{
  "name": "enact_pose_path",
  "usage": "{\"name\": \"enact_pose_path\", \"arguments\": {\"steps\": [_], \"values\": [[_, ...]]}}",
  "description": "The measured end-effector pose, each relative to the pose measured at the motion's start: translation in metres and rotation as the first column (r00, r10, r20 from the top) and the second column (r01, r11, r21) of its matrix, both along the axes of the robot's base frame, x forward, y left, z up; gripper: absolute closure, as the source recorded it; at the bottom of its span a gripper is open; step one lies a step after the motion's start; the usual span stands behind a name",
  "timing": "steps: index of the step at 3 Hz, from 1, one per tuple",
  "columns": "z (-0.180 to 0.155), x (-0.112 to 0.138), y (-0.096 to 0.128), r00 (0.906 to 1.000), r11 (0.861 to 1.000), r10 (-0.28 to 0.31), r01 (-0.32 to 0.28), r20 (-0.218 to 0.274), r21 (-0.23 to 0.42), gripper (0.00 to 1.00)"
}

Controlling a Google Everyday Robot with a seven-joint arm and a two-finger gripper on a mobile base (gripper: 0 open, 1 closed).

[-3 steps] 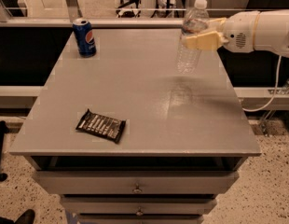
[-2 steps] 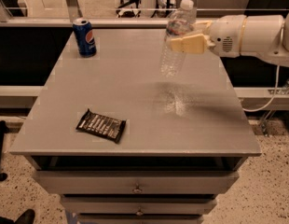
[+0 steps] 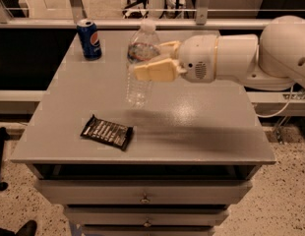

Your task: Move water bottle near rxbar chocolate

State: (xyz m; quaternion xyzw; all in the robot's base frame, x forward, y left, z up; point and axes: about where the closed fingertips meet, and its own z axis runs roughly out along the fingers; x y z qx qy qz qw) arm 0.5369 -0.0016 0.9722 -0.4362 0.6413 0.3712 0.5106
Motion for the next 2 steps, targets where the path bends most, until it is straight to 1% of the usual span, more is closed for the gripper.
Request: {"name": "enact_pose_path", "arguments": {"steps": [1,2], "values": [[-0.022,-0.016,0.021,0.9995,0.999,0.031,-0.031,-0.01,-0.036,1.0],[-0.037,-0.017,0.03,0.9994,0.998,0.034,-0.033,0.005,-0.055,1.0]]}}
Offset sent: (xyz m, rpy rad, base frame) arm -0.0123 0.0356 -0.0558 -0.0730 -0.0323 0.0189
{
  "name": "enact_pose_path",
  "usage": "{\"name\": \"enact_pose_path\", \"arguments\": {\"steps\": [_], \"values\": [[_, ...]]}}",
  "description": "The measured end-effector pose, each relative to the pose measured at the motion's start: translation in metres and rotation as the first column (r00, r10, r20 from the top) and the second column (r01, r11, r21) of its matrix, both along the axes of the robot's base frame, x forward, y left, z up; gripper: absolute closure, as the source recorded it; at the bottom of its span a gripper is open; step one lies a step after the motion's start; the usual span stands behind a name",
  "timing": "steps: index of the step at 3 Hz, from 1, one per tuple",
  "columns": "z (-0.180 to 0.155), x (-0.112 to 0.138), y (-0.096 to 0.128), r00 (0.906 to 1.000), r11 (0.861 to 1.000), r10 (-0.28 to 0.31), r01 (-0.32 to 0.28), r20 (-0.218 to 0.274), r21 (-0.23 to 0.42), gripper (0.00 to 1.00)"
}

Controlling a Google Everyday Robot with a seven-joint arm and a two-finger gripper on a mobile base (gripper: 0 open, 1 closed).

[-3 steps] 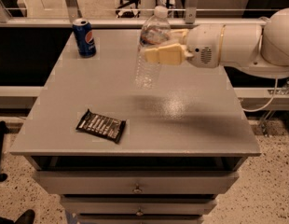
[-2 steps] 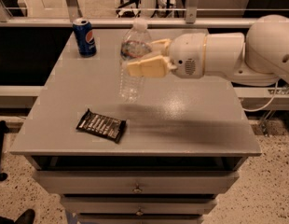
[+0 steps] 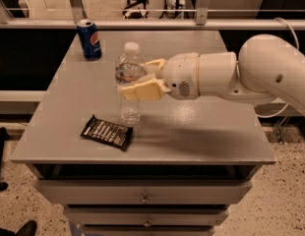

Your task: Move water bottle near rxbar chocolate

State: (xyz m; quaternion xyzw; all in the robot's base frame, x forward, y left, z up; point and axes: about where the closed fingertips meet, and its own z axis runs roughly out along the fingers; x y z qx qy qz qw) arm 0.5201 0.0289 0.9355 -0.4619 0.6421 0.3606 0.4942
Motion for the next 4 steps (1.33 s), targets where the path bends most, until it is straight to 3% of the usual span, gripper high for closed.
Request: {"name": "enact_pose_path", "arguments": {"steps": [2,4], "values": [[-0.012,0.021,0.001,0.9983,0.999,-0.03,0.031,0.051,-0.015,1.0],[-0.014,0.018,0.005,0.9989,1.0,-0.021,0.022,0.043,-0.01,1.0]]}}
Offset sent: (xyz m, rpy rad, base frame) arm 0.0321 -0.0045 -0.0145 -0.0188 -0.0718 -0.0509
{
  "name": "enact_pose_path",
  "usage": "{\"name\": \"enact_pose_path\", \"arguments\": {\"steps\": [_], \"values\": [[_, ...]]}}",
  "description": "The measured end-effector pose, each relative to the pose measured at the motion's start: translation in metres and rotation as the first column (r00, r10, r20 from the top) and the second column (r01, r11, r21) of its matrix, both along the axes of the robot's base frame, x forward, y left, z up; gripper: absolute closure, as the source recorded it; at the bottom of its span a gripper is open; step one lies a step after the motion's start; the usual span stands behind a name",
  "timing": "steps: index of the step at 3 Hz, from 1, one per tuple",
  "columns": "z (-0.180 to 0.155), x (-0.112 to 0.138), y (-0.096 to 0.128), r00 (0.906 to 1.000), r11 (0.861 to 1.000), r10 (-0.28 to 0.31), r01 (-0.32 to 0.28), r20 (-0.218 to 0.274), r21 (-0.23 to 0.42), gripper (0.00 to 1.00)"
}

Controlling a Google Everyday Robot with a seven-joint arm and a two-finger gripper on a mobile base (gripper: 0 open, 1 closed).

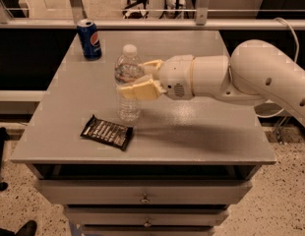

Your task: Move water bottle near rxbar chocolate

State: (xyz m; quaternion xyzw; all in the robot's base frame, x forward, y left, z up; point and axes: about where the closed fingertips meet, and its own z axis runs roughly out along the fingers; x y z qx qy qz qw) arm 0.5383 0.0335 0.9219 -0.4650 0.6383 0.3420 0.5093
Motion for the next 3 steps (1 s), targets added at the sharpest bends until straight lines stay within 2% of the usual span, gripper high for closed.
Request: {"name": "enact_pose_path", "arguments": {"steps": [1,2,3], "values": [[-0.005,-0.011,0.01,0.9987,0.999,0.043,-0.043,-0.028,-0.002,0.84],[-0.008,-0.021,0.02,0.995,0.996,0.085,-0.085,-0.054,-0.002,0.61],[-0.012,-0.029,0.024,0.9911,0.994,0.111,-0.112,-0.074,-0.005,0.3]]}}
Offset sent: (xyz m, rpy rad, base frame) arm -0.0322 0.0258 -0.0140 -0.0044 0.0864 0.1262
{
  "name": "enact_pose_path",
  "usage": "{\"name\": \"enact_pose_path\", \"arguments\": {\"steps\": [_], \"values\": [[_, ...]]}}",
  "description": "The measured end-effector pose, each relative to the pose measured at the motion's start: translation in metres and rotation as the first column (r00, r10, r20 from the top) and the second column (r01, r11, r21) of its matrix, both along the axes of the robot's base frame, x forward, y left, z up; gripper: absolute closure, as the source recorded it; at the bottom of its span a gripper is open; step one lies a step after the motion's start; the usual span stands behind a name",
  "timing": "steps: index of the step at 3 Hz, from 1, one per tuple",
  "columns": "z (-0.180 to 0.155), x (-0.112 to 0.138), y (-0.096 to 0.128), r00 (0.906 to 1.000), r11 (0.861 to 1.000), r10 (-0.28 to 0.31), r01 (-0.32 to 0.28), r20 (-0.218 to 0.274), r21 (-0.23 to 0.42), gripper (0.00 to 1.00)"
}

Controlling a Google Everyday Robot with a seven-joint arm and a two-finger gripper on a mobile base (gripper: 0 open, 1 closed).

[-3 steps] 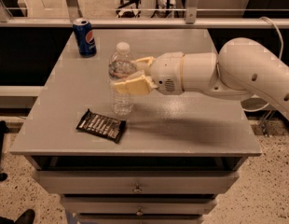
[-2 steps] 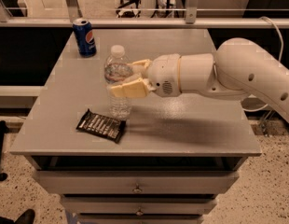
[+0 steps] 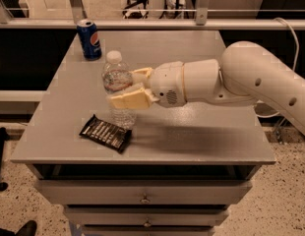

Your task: Move water bottle near rxbar chocolate

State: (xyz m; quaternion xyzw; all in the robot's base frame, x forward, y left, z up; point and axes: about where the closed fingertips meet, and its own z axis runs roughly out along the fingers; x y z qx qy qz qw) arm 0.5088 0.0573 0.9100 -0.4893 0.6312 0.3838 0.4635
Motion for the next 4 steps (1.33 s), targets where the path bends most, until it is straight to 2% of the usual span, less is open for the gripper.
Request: {"name": "enact_pose_path", "arguments": {"steps": [1,2,3,4], "values": [[-0.001,-0.003,-0.001,0.9999,1.0,0.007,-0.007,-0.007,-0.003,0.07],[0.006,0.004,-0.034,0.9993,0.999,-0.038,0.038,0.004,0.003,0.0],[0.027,0.027,-0.113,0.9884,0.99,-0.141,0.142,0.057,-0.013,0.0],[0.057,0.052,-0.181,0.9654,0.973,-0.228,0.232,0.126,-0.018,0.0]]}}
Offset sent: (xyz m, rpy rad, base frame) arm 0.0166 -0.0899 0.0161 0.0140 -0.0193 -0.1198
